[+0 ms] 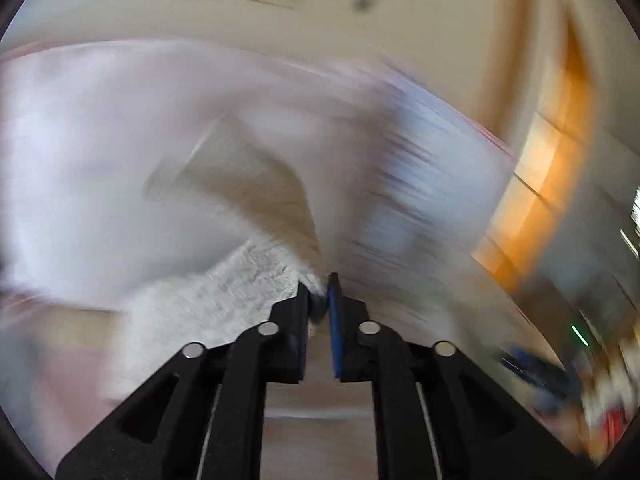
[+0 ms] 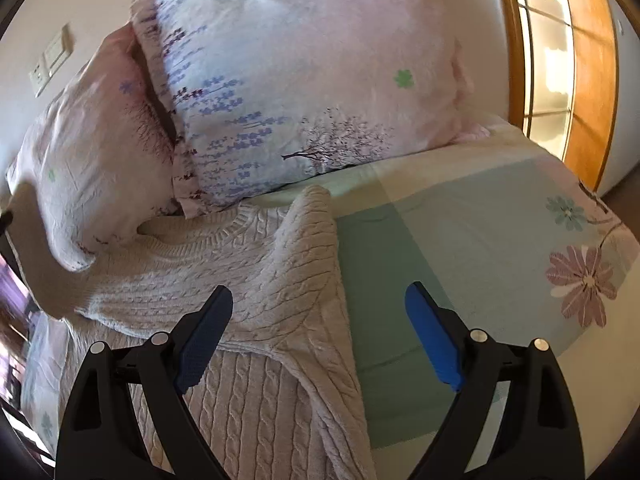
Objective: Fold small clothes
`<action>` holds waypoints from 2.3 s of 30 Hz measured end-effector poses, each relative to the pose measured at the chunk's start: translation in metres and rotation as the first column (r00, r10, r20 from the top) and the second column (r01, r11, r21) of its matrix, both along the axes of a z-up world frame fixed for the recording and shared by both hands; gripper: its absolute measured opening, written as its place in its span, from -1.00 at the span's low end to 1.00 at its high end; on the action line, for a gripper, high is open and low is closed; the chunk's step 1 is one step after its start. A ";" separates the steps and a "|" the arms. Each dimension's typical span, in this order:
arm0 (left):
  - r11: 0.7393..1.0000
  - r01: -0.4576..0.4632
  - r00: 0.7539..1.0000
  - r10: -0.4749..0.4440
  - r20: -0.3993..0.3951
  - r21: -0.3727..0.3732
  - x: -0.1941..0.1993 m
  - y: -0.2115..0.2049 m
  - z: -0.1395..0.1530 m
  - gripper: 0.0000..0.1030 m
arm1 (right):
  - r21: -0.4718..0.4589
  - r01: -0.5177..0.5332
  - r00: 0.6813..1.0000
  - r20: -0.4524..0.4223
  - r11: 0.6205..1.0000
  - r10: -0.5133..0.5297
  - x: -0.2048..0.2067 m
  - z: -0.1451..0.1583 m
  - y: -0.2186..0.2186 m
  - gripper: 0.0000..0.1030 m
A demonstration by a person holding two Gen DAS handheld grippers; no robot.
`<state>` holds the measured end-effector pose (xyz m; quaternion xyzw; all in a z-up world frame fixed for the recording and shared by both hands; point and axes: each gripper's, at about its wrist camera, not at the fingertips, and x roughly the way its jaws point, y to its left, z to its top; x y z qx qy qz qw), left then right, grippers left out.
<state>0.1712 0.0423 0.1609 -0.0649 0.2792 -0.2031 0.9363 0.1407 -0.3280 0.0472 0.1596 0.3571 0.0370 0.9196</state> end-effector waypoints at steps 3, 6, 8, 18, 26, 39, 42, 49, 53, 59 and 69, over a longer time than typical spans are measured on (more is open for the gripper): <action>0.969 0.236 0.961 -0.222 -0.164 0.067 -0.001 -0.087 -0.046 -0.63 | -0.002 -0.005 1.000 -0.030 1.000 0.005 -0.008 -0.006 -0.002 0.75; 0.971 0.229 0.952 -0.207 -0.227 0.075 -0.025 -0.075 -0.076 -0.28 | 0.022 -0.015 0.999 -0.046 1.000 0.016 -0.030 -0.010 -0.012 0.75; 0.986 0.155 0.962 -0.137 -0.235 0.056 -0.043 -0.041 -0.082 0.13 | 0.053 -0.025 0.997 -0.067 0.998 0.029 -0.041 -0.014 -0.021 0.75; 0.988 -0.153 0.911 0.148 -0.384 0.018 -0.143 0.117 -0.121 0.16 | 0.308 -0.072 0.978 -0.164 0.949 0.128 -0.111 -0.044 -0.047 0.48; 0.990 -0.131 0.893 0.092 -0.440 -0.060 -0.187 0.123 -0.148 0.16 | 0.319 -0.068 0.972 -0.191 0.945 0.134 -0.149 -0.060 -0.047 0.16; 0.995 -0.053 0.886 0.007 -0.463 -0.085 -0.217 0.086 -0.149 -0.20 | 0.555 -0.128 0.948 -0.175 0.822 0.265 -0.180 -0.079 -0.043 -0.43; 0.993 -0.051 0.877 -0.006 -0.480 -0.104 -0.221 0.083 -0.151 -0.44 | 0.608 -0.134 0.940 -0.172 0.783 0.295 -0.183 -0.085 -0.045 -0.53; 0.992 -0.052 0.866 -0.014 -0.500 -0.117 -0.213 0.072 -0.155 -0.88 | 0.583 -0.186 0.922 -0.175 0.791 0.346 -0.187 -0.085 -0.036 -0.82; 0.984 -0.042 0.887 -0.043 -0.460 -0.174 -0.199 0.077 -0.144 -0.91 | 0.614 -0.250 0.924 -0.080 0.749 0.374 -0.173 -0.063 -0.029 -0.84; 0.965 -0.091 0.954 0.013 -0.299 -0.246 -0.118 0.113 -0.079 -0.91 | 0.639 -0.355 0.931 0.178 0.682 0.318 -0.081 0.015 -0.034 -0.84; 0.930 -0.342 0.902 0.284 -0.325 -0.138 0.096 0.116 -0.080 -0.04 | 0.618 -0.001 0.993 -0.089 0.786 0.071 0.134 -0.024 -0.002 -0.32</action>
